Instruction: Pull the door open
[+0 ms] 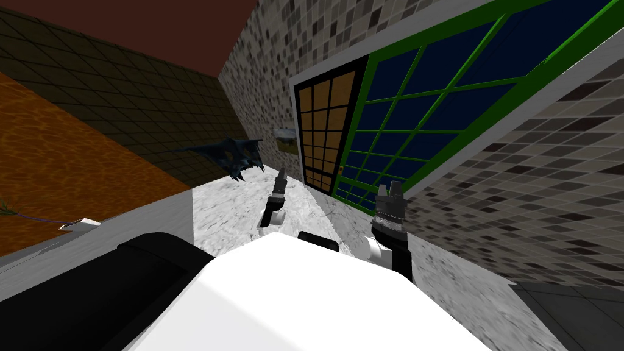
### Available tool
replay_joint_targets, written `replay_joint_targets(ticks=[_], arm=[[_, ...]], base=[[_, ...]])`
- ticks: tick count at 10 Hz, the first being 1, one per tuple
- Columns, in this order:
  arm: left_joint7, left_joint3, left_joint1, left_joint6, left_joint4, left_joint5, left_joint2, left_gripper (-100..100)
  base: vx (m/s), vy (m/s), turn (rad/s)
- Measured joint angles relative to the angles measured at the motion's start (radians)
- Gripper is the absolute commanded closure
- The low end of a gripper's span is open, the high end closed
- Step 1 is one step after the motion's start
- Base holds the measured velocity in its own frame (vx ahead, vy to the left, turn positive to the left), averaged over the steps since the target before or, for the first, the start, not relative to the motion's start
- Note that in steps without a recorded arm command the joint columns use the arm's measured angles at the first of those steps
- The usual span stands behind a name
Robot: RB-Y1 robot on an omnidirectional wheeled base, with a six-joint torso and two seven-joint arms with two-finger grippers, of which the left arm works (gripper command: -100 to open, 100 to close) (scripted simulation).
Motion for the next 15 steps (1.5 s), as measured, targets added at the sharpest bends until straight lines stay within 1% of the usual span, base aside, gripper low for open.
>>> replay_joint_targets(ticks=[1,2,3,4,6,7,8,9,10,11,13,14,15], arm=[[-0.017,0.001,-0.004,-0.003,0.017,0.0,0.005,-100],[-0.035,0.002,-0.01,-0.016,0.049,0.0,0.009,-100],[-0.056,0.002,-0.023,-0.02,0.073,-0.002,0.012,-100],[-0.081,-0.003,-0.032,-0.026,0.101,-0.006,0.01,-100],[-0.125,-0.002,-0.051,-0.038,0.153,-0.008,0.016,-100],[-0.148,-0.001,-0.065,-0.05,0.192,-0.009,0.018,-100],[-0.171,0.0,-0.072,-0.059,0.221,-0.01,0.022,-100],[-0.193,-0.001,-0.079,-0.062,0.242,-0.011,0.026,-100],[-0.221,-0.005,-0.091,-0.071,0.275,-0.015,0.022,-100],[-0.246,-0.004,-0.101,-0.076,0.302,-0.016,0.026,-100],[-0.291,0.0,-0.122,-0.094,0.363,-0.015,0.037,-100],[-0.315,0.0,-0.13,-0.105,0.394,-0.017,0.04,-100],[-0.331,-0.003,-0.128,-0.112,0.408,-0.019,0.038,-100]], base=[[0.104,-0.054,-0.042],[0.1,-0.033,-0.033],[0.102,-0.033,-0.038],[0.102,-0.041,-0.049],[0.097,-0.037,-0.046],[0.108,-0.059,-0.043],[0.109,-0.07,-0.045],[0.098,-0.061,-0.041],[0.105,-0.046,-0.042],[0.098,-0.03,-0.046],[0.104,-0.035,-0.056],[0.07,-0.028,-0.009],[0.058,-0.033,-0.035]])
